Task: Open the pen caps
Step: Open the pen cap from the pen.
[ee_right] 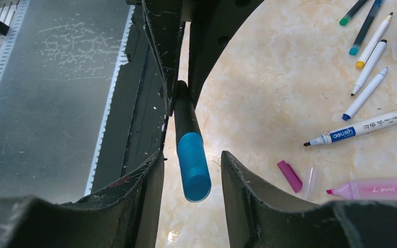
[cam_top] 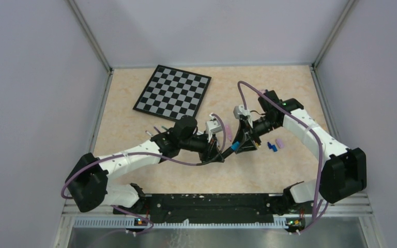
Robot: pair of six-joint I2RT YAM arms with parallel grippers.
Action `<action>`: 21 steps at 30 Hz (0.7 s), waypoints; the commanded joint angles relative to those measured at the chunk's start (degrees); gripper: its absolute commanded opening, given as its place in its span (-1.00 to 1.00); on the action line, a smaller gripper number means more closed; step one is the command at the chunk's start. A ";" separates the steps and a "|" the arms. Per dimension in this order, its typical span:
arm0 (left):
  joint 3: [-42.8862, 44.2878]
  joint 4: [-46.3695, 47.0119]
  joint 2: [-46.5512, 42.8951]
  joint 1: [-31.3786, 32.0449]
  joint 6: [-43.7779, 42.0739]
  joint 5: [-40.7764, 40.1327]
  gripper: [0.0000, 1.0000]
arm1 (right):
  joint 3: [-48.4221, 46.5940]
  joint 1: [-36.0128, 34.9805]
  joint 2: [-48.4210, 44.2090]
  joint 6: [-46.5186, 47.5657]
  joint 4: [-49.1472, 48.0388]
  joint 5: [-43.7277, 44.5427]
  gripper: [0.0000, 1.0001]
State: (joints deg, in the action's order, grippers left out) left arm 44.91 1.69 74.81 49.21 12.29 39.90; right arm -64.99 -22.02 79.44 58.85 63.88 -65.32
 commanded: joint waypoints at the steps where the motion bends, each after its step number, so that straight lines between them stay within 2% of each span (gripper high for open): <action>1: 2.31 1.47 0.27 -0.17 -0.34 1.35 -1.00 | -2.64 -0.86 0.40 0.05 -0.53 -0.72 -0.14; 10: 2.35 1.16 0.33 -0.17 -0.47 1.23 -1.00 | -2.69 -0.92 0.45 -0.35 -0.35 -0.51 -0.29; 12: 2.40 1.12 0.27 -0.17 -0.50 1.09 -1.00 | -2.83 -0.96 0.61 -0.49 -0.10 -0.61 -0.48; 15: 2.43 1.18 -0.02 -0.12 -0.45 0.76 -0.95 | -2.80 -1.05 0.63 -0.64 0.02 -0.45 -1.00; 17: 2.26 1.21 -0.43 -0.15 -0.22 -0.02 -0.79 | -2.77 -1.10 0.46 -1.08 -0.15 -0.31 -1.00; 21: 1.20 1.85 -2.09 -0.15 1.61 -2.80 -0.26 | -2.20 -1.11 -0.49 -5.08 -2.23 -0.12 -1.00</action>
State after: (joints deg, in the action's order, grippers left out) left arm 45.01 1.26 75.24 49.21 12.01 39.42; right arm -65.04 -22.13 79.70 56.84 64.34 -64.71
